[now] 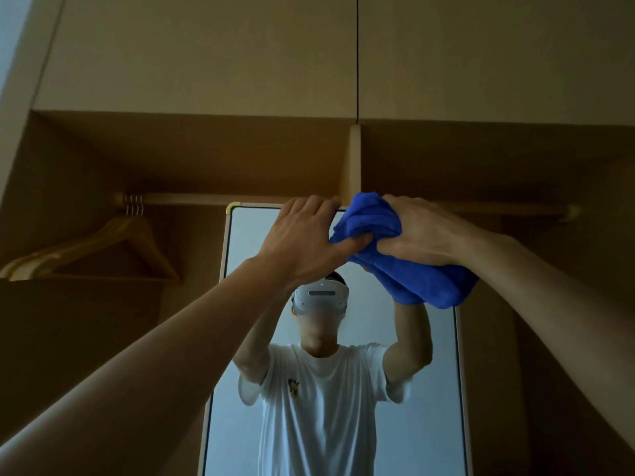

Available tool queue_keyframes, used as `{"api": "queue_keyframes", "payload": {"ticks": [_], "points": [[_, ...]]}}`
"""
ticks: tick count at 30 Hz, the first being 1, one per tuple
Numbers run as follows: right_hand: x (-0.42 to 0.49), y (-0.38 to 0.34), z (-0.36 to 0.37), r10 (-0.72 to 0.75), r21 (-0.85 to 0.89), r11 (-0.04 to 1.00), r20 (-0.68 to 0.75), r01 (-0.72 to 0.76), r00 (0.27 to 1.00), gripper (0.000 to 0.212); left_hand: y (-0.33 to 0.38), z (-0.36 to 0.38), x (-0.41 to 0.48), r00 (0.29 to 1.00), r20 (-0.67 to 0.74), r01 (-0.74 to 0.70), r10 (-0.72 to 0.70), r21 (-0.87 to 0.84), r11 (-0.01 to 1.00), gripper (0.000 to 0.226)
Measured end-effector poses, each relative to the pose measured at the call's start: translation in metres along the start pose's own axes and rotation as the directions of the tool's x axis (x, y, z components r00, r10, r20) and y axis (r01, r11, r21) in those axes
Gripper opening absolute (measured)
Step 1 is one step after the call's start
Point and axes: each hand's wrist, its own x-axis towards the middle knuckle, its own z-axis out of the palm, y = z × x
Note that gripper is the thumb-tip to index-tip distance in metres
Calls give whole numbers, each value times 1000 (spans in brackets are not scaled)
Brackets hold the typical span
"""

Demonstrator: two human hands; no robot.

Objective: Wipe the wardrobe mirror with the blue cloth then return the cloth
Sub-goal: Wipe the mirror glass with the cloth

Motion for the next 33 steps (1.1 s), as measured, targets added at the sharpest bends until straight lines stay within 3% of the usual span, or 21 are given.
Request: {"api": "queue_keyframes", "payload": {"ticks": [7,13,20,33], "points": [[-3,3,5,-71,-79,995,-76,65,995,29,7,6,-2,999,-27,30,-30,-13,999,88],[-8,3,0,-62,-103,993,-13,60,998,50,9,-9,-2,999,28,32,-32,-1,999,90],[-18,-5,-16,-80,-105,991,-10,78,997,57,19,-29,-8,999,28,37,-37,-3,999,91],[-38,-30,-52,-59,-127,990,33,63,998,33,32,-67,-19,998,65,23,-22,-15,1000,99]]}}
